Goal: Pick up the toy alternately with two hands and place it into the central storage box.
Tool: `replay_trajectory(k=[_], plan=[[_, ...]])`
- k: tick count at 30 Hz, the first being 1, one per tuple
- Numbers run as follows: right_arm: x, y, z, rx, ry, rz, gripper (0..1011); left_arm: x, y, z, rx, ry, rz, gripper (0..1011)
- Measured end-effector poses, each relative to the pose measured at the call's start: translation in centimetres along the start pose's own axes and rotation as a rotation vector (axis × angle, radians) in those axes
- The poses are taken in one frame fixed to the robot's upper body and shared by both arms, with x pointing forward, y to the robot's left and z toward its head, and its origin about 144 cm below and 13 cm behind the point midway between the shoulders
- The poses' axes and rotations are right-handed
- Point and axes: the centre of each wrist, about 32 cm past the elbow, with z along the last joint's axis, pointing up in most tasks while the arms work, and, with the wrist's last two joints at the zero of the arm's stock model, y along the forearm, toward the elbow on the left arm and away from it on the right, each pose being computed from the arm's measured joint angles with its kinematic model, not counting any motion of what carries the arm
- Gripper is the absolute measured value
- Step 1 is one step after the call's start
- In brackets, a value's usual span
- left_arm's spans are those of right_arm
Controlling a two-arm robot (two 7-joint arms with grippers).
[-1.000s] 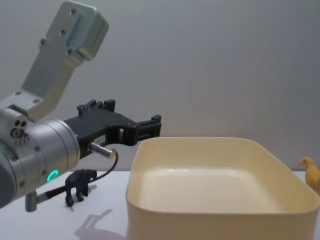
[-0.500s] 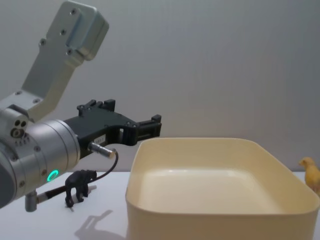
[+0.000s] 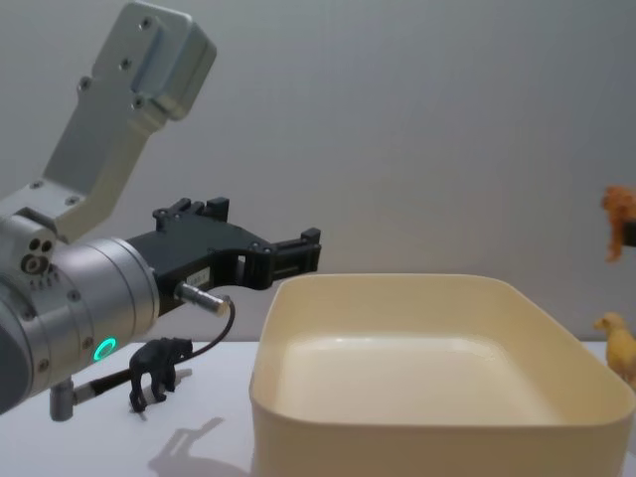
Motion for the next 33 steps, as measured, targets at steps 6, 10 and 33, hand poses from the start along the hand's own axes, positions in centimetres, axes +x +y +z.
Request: replay_trajectory(k=[6,10,33], plan=[[-0.9,2.1,0.0,-0.001,0.005,0.092,299,0.0,0.0,0.0,0.000,0.000,0.000,1001],[-1.8,4.1,-0.4,-0.011,0.011,0.137,301,0.0,0.0,0.0,0.000,0.000,0.000,1001],[-3.5,9.1,-0.7,-0.012,0.010,0.214,938,0.0,0.0,0.0,0.000,0.000,0.000,1002]])
